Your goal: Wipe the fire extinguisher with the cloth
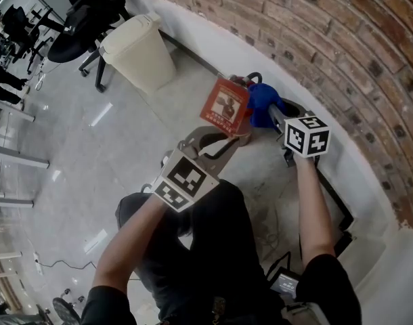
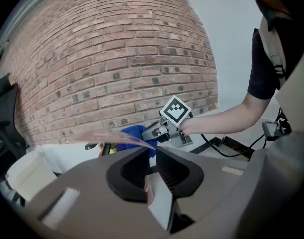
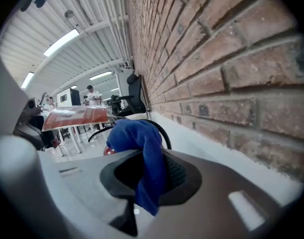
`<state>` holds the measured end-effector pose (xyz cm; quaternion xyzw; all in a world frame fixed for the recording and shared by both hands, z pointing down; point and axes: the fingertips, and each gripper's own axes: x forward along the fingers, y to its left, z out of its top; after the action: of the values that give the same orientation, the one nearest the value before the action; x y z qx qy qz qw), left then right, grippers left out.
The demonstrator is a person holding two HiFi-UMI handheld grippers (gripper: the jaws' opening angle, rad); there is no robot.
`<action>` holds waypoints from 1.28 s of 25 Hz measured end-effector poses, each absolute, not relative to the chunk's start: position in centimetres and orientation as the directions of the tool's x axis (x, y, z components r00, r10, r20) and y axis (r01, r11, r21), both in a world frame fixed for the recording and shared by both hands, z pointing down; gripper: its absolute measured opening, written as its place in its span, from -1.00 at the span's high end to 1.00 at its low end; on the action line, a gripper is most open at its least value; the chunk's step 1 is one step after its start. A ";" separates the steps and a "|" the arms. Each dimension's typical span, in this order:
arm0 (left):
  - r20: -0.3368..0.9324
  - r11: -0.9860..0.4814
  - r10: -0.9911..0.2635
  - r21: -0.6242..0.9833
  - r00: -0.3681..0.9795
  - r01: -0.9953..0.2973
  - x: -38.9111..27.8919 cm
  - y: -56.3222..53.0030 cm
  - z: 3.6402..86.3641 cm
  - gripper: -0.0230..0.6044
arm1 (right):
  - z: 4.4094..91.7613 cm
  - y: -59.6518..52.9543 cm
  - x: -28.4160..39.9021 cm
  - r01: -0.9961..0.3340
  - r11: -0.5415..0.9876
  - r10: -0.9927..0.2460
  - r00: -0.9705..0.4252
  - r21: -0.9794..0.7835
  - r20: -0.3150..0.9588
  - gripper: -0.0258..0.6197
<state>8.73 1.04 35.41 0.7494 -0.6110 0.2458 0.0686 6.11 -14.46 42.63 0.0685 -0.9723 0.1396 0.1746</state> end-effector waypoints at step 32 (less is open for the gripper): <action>0.602 -0.365 -0.777 -0.192 0.185 -0.911 7.7 -4.9 42.4 0.71 | 45.4 -12.7 10.3 -0.180 0.969 -0.102 -0.916 -0.168 0.389 0.70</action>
<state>7.70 -4.90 42.39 0.7624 -0.5535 0.3184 0.1053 10.35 -12.69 45.44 0.0724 -0.9735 0.1006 0.1921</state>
